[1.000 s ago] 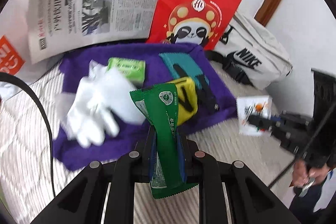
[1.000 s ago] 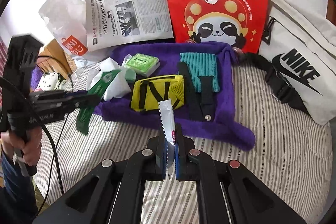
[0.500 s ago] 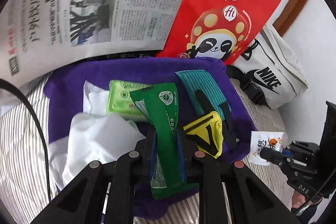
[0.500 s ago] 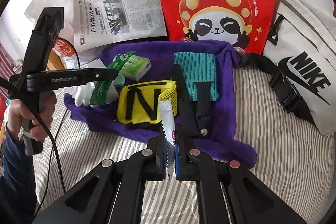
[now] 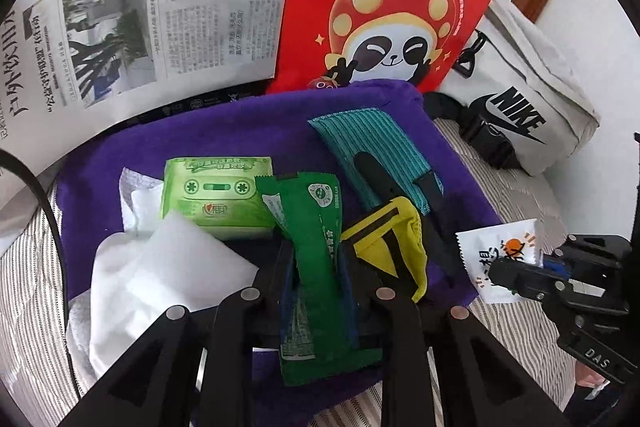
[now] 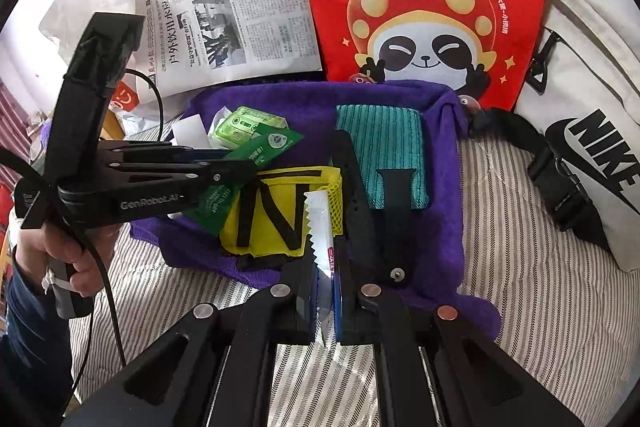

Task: Organize soft objects
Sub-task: 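Carry the green tube onto the towel with left while right carries the snack packet, then release the green tube with left while right sets the snack packet on the towel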

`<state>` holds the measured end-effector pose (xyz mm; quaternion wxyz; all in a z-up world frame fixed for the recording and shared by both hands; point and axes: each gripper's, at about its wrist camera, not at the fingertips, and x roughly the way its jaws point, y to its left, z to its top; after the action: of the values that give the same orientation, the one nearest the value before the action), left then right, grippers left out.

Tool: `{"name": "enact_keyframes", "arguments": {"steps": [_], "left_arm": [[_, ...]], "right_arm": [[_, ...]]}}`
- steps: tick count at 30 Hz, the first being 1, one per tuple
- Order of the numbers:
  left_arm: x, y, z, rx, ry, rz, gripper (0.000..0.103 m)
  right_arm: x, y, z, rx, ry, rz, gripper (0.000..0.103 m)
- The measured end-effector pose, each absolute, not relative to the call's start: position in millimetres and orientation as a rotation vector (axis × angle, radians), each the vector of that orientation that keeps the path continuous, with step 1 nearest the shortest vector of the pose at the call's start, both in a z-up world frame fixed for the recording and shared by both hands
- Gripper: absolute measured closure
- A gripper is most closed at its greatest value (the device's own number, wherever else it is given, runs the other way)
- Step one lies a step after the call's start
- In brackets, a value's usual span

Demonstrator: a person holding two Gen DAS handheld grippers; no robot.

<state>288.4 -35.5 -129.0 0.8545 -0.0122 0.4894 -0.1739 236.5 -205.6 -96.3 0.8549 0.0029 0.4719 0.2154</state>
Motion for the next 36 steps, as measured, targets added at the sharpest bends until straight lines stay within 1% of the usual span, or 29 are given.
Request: {"name": "enact_keyframes", "arguments": {"steps": [3,6,9,10,11,13,18,24,36], "left_arm": [[293,-36,-130,-0.032,1.032,-0.345,0.08],[296,-38,-130,-0.03,1.043,-0.34,0.076],[294,-42,-129,-0.001,1.047,-0.348,0.067],[292,-43,-127,0.002,1.049,-0.352,0.062],[290,-45,-126,0.003,1.049,-0.362,0.054],[287,-45,-122,-0.003,1.049,-0.378,0.047],[276,-46,-114,0.007,1.053,-0.371,0.046],[261,-37,-105,0.001,1.048,-0.357,0.042],[243,-14,-81,-0.03,0.992,-0.336,0.039]], "right_arm": [[235,-208,-96,0.013,0.993,0.455,0.097],[232,-209,-95,0.012,0.988,0.457,0.097],[230,-211,-95,0.014,0.987,0.451,0.097],[230,-212,-96,0.017,0.989,0.45,0.097],[230,-213,-96,0.021,0.988,0.448,0.097],[229,-215,-95,0.025,0.986,0.446,0.097],[226,-217,-91,0.023,0.973,0.444,0.097],[227,-218,-88,0.018,0.968,0.437,0.097],[254,-212,-102,0.0,0.992,0.42,0.097]]}}
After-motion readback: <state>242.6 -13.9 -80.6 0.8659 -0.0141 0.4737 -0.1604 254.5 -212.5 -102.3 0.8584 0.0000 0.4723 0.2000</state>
